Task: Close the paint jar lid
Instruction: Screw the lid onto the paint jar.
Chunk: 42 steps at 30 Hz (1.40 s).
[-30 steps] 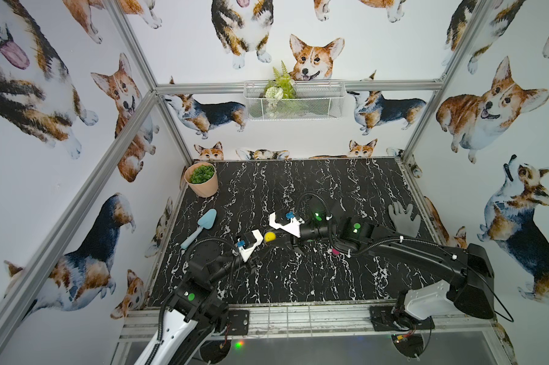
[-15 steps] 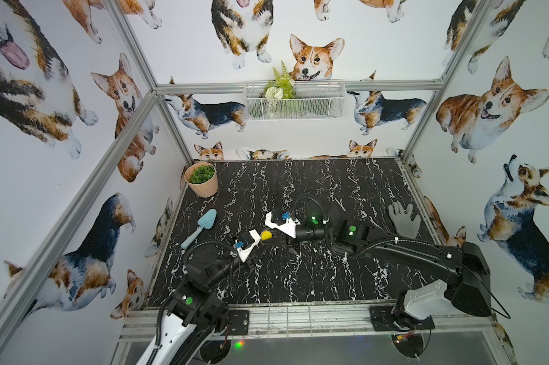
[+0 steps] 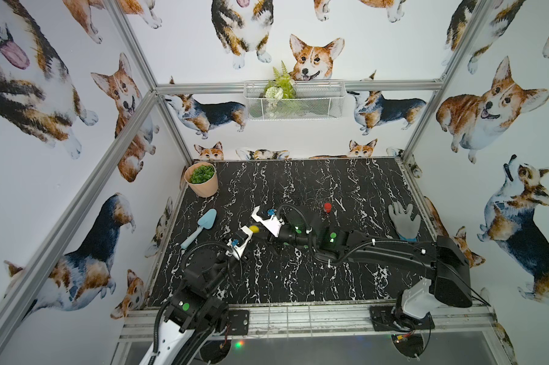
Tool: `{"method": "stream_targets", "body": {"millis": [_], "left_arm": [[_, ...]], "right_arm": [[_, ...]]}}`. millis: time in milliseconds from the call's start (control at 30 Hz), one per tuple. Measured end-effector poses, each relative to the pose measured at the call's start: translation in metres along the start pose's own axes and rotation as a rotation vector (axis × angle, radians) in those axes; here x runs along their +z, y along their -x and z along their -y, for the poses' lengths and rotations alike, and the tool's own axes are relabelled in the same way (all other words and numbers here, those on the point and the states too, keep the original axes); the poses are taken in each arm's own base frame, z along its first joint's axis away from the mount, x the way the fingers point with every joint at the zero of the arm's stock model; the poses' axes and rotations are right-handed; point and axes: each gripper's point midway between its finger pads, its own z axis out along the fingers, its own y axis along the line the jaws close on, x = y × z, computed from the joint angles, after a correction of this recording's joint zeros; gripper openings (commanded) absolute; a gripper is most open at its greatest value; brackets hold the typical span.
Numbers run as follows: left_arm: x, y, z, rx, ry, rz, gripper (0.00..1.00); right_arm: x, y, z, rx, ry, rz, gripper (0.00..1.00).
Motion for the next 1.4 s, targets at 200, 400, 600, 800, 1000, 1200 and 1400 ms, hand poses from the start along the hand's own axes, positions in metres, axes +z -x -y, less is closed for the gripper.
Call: {"method": "stream_targets", "body": {"millis": [200,400,600,800,1000,1200,1400], "left_arm": [[-0.001,-0.008,-0.016,0.000,0.094,-0.038,0.30],[-0.004,-0.010,-0.028,0.007,0.168,-0.050,0.31],[-0.003,-0.010,-0.028,0.011,0.166,-0.053,0.31],[0.002,-0.005,-0.015,0.018,0.084,-0.036,0.30],[0.006,0.008,-0.013,0.021,0.058,0.007,0.31],[0.012,0.009,0.003,0.014,-0.036,0.007,0.32],[0.017,0.010,0.038,-0.015,-0.250,0.009,0.31]], "right_arm": [[0.019,0.002,0.003,0.083,-0.040,0.011,0.36],[0.033,0.007,0.003,0.123,-0.108,0.030,0.42],[0.032,0.006,0.008,0.163,-0.142,0.046,0.53],[0.006,0.002,0.015,0.140,-0.184,0.051,0.68],[-0.034,-0.004,0.029,0.100,-0.204,0.042,0.70],[-0.063,-0.016,0.033,0.013,-0.062,0.015,0.68],[-0.081,0.006,0.006,-0.241,0.115,-0.019,0.64]]}}
